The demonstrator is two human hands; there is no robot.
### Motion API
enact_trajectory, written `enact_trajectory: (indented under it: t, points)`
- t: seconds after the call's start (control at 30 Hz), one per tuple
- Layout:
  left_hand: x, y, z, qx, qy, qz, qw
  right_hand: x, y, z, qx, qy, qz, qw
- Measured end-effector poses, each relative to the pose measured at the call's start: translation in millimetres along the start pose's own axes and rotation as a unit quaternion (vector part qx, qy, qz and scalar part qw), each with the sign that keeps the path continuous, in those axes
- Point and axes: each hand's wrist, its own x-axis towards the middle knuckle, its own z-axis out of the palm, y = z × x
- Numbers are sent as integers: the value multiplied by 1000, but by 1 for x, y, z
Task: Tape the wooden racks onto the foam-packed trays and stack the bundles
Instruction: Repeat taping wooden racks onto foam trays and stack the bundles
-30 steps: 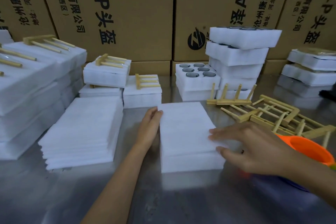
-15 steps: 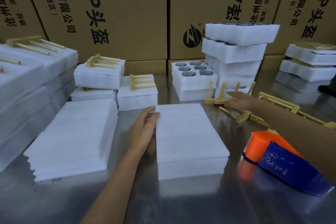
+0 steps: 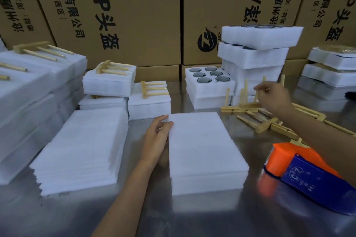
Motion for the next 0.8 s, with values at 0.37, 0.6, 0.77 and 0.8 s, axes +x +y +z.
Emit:
enact_trajectory:
  t: [0.37, 0.6, 0.77, 0.8]
  points:
    - [-3, 4, 1, -4, 2, -8, 1000, -62, -127, -31, 31, -355, -92, 930]
    - [-2, 3, 1, 4, -1, -9, 1000, -75, -151, -19, -158, -333, -198, 908]
    - [0, 1, 1, -1, 0, -9, 1000, -75, -161, -23, -278, -391, -225, 848]
    - [1, 1, 1, -1, 0, -10, 1000, -77, -161, -20, -319, -392, -243, 828]
